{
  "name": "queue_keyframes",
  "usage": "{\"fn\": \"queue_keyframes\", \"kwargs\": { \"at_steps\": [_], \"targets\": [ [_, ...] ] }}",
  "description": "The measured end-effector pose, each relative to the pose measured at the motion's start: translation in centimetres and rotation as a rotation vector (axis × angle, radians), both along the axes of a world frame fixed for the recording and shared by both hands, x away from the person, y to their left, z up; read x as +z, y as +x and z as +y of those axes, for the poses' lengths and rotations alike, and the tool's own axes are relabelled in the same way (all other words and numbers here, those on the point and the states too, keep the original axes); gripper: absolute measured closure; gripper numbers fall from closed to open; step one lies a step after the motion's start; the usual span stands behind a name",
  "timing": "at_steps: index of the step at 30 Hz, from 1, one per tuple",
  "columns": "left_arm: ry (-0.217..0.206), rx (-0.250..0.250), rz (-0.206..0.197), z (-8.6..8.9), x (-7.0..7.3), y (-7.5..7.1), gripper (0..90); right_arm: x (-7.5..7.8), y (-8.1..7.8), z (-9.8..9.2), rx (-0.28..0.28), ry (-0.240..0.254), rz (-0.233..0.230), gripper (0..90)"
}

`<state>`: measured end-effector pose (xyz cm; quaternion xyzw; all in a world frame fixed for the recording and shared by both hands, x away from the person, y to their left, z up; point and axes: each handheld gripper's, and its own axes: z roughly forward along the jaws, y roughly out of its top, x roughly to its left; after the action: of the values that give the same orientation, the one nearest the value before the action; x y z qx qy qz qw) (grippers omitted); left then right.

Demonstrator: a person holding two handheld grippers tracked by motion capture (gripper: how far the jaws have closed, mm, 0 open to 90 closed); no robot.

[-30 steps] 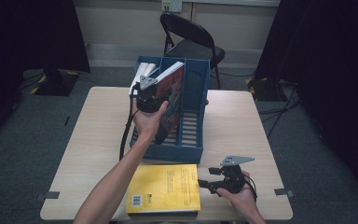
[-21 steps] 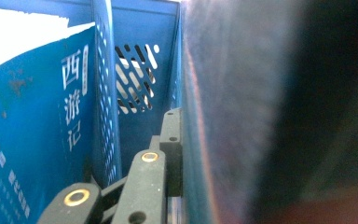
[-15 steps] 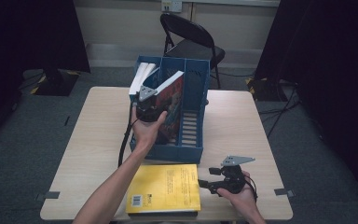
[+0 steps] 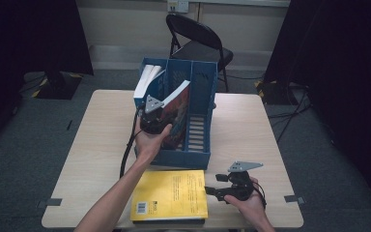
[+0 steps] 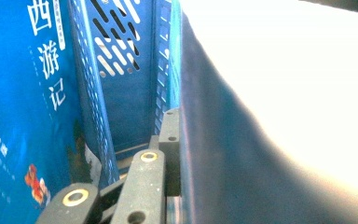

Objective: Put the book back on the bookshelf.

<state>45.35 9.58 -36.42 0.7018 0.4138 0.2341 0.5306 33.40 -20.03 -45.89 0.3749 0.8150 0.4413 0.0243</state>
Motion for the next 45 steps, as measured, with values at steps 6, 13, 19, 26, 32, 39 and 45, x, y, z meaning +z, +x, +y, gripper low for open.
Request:
{"fn": "queue_keyframes", "kwargs": {
  "at_steps": [6,13,19,26,32,39,45],
  "targets": [
    [-0.010,-0.008,0.008,0.4,-0.4,-0.6,73.4,0.0,0.0,0.3,0.006,-0.001,-0.004,25.1],
    [0.003,-0.028,0.024,0.5,-0.2,-0.8,72.0,0.0,0.0,0.4,0.007,-0.005,-0.003,25.3],
    [0.009,-0.040,0.042,0.8,-0.1,-0.8,69.5,0.0,-0.1,0.4,0.010,-0.004,-0.004,25.5],
    [0.032,-0.054,0.050,0.9,0.0,-0.8,67.7,0.0,-0.1,0.4,0.008,-0.004,-0.003,25.5],
    [0.058,-0.034,0.094,0.9,0.0,-0.8,62.1,0.0,-0.1,0.4,0.004,-0.004,-0.008,25.5],
    [0.077,-0.054,0.097,1.2,1.2,-0.8,62.5,0.0,0.0,0.3,0.005,-0.005,-0.008,25.6],
    [0.121,-0.077,0.116,1.4,2.8,-0.5,62.0,0.0,0.0,0.4,0.006,-0.008,-0.007,25.6]
  ]
}}
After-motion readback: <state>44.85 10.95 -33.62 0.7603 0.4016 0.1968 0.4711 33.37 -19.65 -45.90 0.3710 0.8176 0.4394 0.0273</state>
